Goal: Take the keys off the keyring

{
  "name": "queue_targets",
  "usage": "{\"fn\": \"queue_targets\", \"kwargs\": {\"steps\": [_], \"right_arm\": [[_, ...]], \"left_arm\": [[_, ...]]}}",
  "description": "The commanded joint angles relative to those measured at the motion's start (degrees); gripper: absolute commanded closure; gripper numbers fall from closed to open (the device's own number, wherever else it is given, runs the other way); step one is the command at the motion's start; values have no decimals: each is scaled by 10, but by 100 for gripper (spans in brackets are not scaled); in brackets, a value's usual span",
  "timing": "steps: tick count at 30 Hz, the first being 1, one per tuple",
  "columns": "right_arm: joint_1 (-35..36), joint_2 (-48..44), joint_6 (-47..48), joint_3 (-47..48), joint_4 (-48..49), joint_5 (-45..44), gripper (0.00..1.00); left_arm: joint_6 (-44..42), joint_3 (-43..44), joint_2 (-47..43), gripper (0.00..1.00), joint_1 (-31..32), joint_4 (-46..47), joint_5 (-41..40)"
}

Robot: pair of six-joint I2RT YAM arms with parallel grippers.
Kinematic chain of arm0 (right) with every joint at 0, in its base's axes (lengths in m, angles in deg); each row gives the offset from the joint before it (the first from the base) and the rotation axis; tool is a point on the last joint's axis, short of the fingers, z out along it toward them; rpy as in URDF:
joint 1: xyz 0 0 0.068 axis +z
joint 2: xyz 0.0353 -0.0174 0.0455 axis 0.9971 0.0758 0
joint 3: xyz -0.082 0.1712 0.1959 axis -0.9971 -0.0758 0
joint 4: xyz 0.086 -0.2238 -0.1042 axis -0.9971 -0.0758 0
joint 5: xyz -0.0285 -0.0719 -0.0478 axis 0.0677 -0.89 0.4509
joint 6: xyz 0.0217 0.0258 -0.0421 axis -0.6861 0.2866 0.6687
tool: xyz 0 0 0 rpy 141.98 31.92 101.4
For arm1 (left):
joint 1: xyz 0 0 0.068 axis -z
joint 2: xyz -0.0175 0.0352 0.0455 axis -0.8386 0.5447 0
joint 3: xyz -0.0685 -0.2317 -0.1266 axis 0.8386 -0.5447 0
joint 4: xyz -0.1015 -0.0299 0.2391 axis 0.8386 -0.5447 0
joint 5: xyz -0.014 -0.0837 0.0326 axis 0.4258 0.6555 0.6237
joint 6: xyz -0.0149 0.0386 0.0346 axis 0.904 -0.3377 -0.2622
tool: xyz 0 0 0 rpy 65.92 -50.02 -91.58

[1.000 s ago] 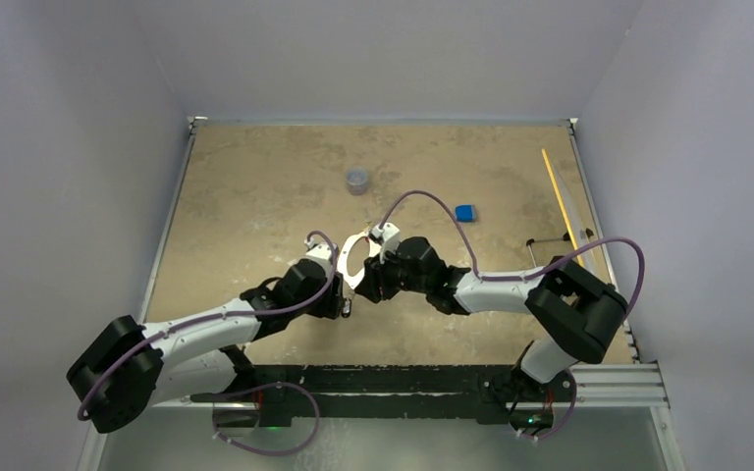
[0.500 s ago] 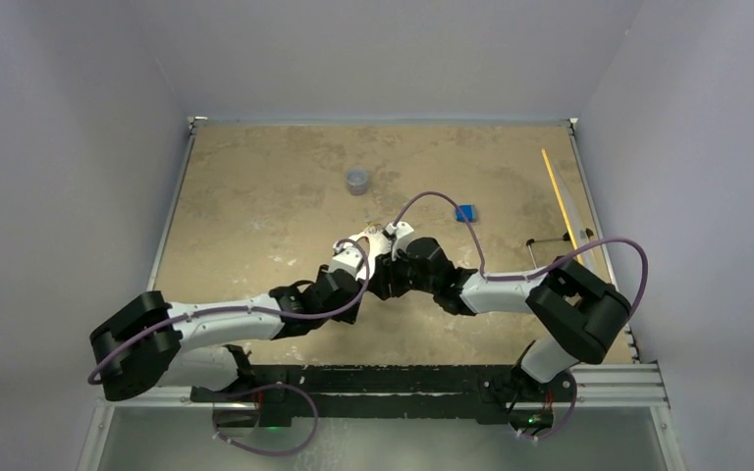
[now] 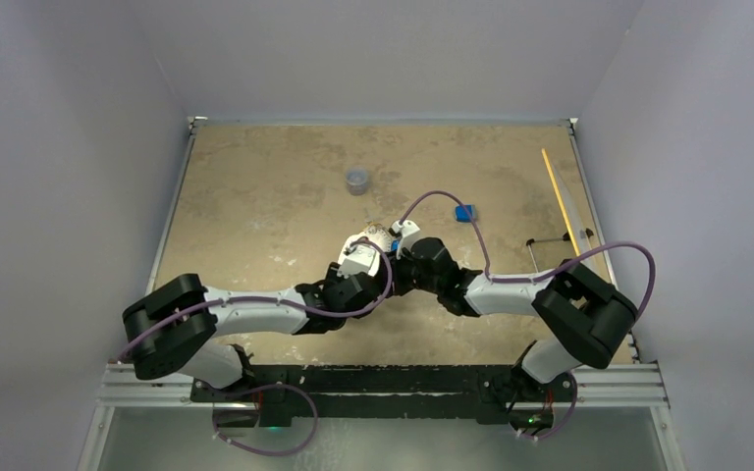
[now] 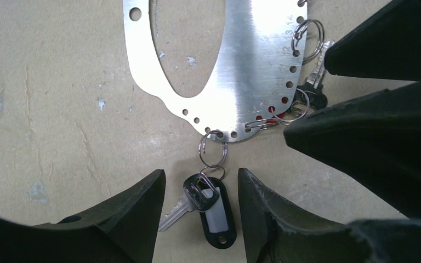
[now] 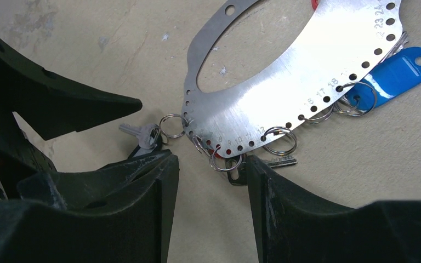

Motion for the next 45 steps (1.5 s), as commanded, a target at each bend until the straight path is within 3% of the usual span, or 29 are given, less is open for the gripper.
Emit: {"fn": "queue_targets", "kwargs": {"steps": [1,6,14,27,36,45], "right_arm": [[-3,-14,-4,-1,13,-7,48],[-3,-15,1,-1,15,1,48],[-3,-19,8,-1,15,7,48],[-3,-24,19,-1,17,26,49],[-2,-24,24,-4,21,35,49],[-3,-24,27,-4,24,41,49]], "left_arm": [[8,24,13,52,14,0,-27],[9,10,-4,65,13,11,-22],[-15,-17,-43,70,6,42,24],[-82,-115,-163,73,-122,164,262],[-91,-148,-151,78,-190,224,378],[-96,-151,-112,78,-222,248,422]]}}
